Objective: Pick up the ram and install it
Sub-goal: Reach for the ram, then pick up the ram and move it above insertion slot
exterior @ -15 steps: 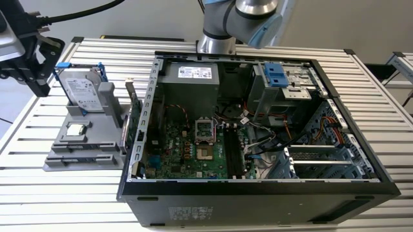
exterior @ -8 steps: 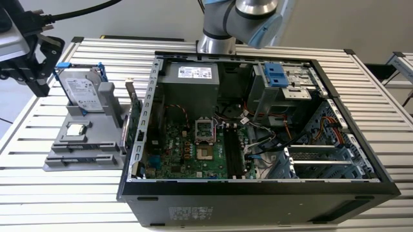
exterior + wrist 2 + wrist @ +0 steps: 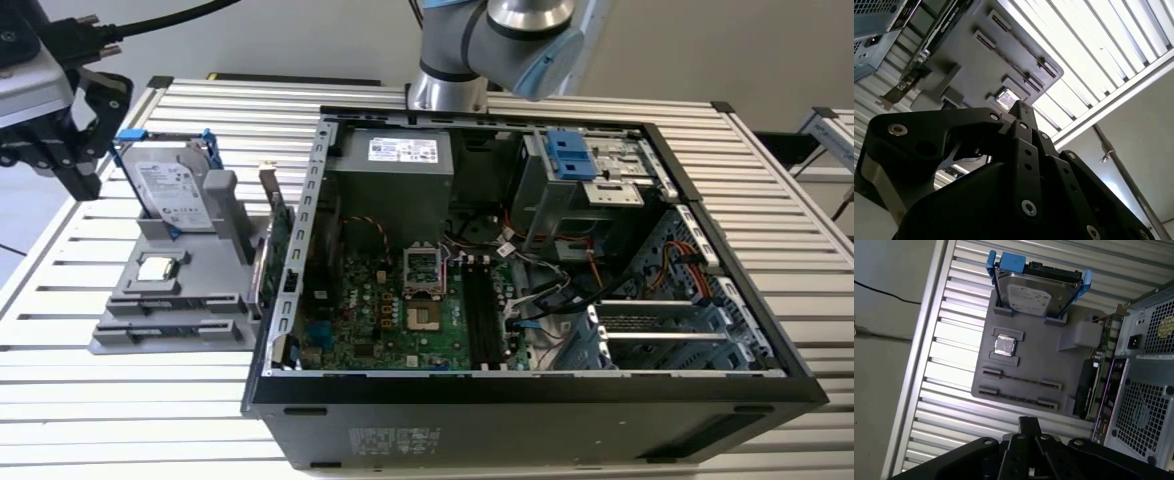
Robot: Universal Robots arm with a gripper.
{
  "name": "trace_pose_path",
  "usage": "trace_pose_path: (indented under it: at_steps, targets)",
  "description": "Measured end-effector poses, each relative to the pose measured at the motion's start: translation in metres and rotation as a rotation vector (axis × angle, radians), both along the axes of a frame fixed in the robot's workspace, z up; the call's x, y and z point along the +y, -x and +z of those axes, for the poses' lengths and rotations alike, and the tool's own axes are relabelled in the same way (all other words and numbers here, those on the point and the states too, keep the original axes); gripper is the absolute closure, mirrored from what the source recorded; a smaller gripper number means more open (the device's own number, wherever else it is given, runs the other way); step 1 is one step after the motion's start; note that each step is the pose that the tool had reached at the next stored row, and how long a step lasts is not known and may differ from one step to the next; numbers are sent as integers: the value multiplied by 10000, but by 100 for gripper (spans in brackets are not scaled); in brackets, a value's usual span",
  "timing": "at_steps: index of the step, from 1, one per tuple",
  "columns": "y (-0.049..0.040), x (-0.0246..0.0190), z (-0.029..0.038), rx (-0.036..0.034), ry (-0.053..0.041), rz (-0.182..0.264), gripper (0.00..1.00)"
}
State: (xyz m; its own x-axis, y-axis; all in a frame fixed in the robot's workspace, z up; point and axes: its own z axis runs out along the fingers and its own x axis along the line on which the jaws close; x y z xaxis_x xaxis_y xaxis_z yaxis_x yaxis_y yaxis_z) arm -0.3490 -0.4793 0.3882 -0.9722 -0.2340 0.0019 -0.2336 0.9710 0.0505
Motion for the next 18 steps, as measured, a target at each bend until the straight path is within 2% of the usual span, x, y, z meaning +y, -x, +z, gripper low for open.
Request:
trace_pose_path:
  at_steps: [18]
  targets:
    - [0,0,0,0,0,1808,100]
